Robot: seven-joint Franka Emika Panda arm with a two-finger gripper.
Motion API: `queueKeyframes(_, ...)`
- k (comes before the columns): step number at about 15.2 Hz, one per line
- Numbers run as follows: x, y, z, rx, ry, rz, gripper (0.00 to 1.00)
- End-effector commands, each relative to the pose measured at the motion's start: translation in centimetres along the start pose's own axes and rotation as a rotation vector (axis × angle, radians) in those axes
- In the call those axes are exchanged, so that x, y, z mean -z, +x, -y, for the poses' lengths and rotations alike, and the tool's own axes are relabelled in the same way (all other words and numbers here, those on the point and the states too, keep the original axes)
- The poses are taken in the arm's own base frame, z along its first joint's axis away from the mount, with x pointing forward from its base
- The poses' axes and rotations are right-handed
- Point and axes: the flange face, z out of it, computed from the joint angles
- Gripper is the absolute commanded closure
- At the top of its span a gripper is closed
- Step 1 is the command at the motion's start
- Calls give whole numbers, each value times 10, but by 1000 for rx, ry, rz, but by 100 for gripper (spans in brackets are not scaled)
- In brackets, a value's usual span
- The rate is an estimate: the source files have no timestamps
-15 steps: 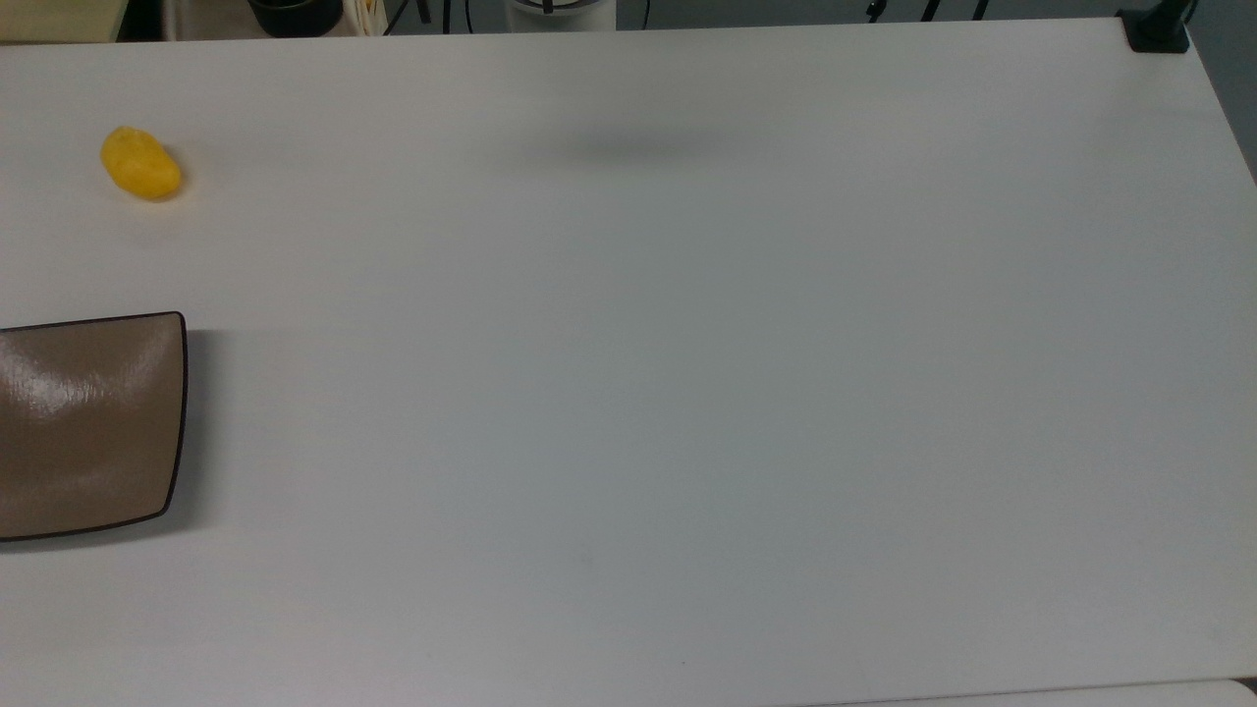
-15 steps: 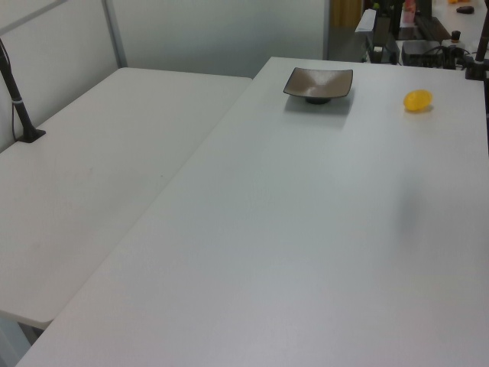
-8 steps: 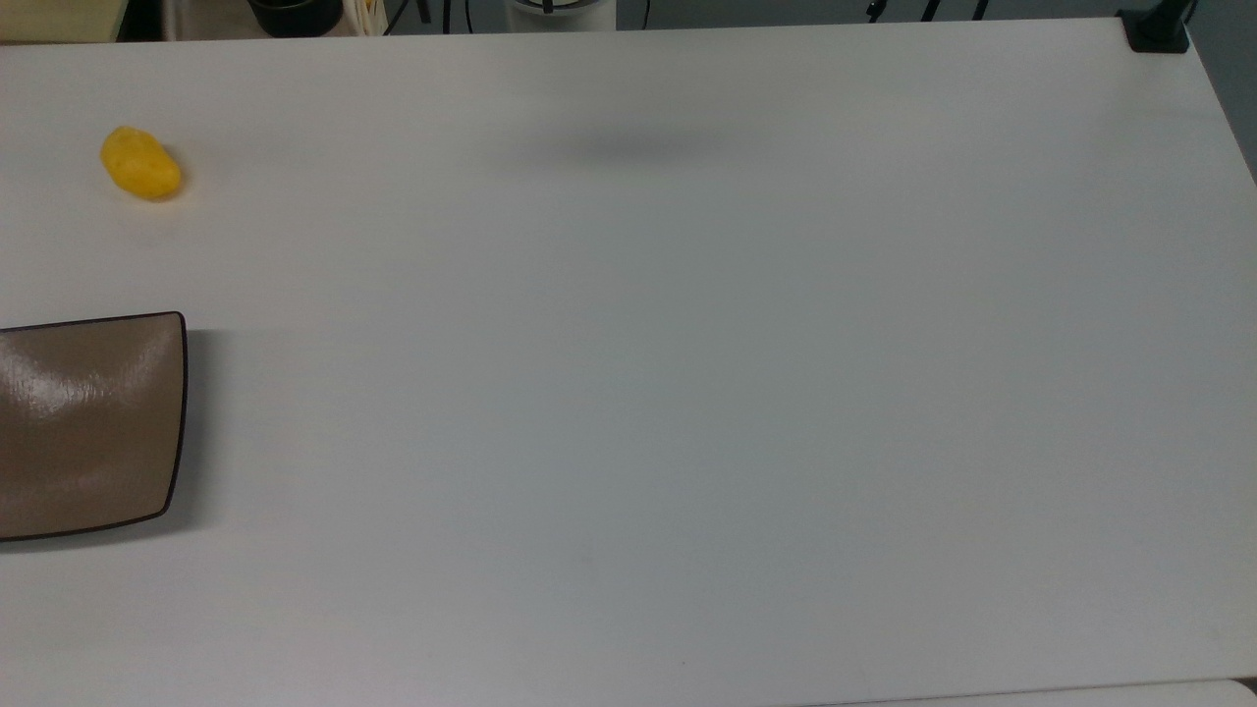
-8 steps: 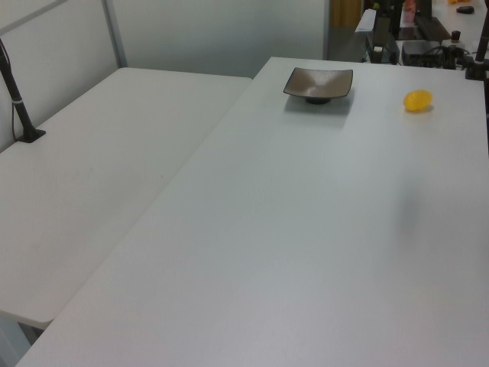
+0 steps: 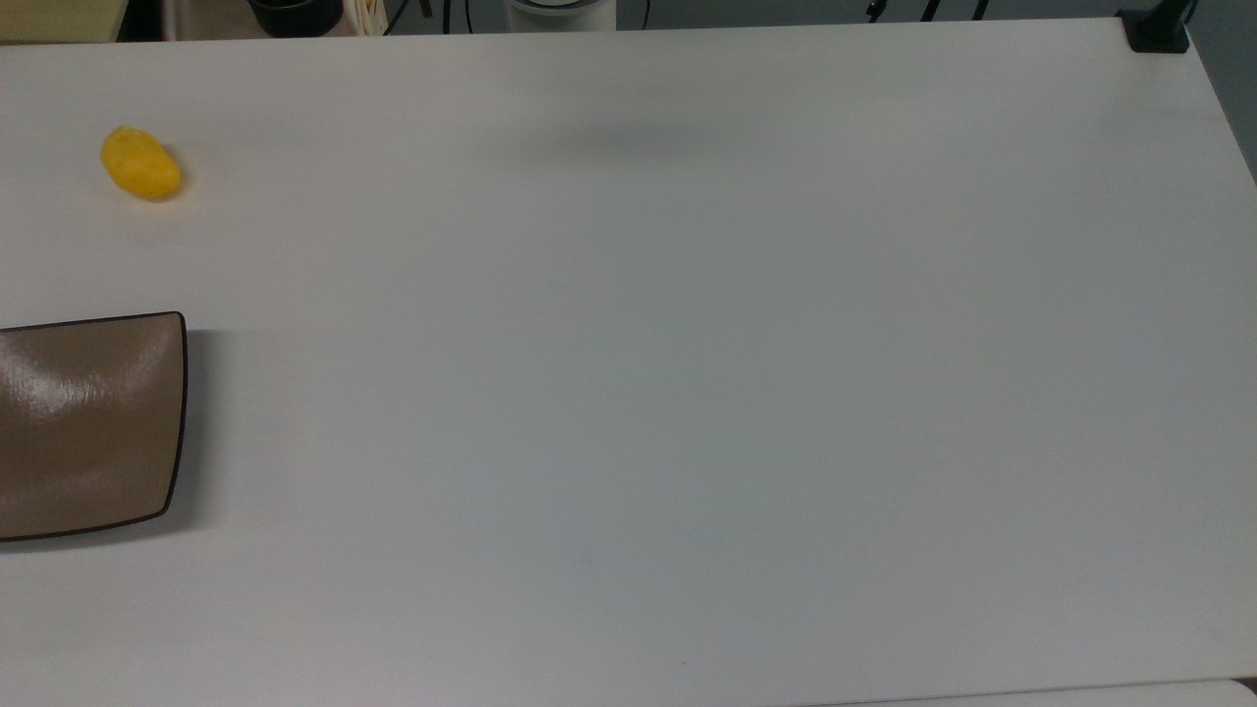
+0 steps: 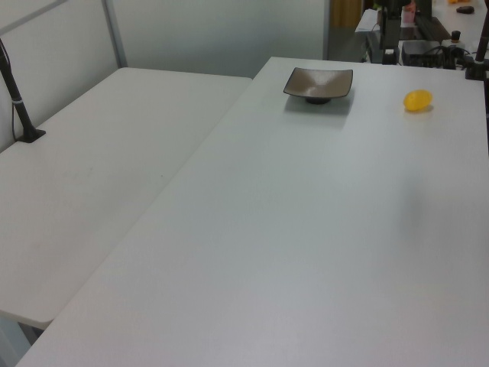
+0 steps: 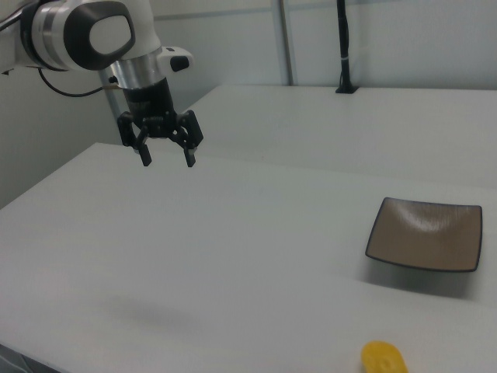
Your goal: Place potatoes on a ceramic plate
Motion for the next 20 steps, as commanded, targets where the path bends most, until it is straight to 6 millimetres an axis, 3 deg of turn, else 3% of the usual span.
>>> queueKeyframes(1, -3, -10, 1, 32, 16, 40, 0)
queueKeyframes(10, -23, -23, -32, -44, 21, 81, 0)
queueKeyframes(20, -9, -92, -182, -15, -45, 29, 0)
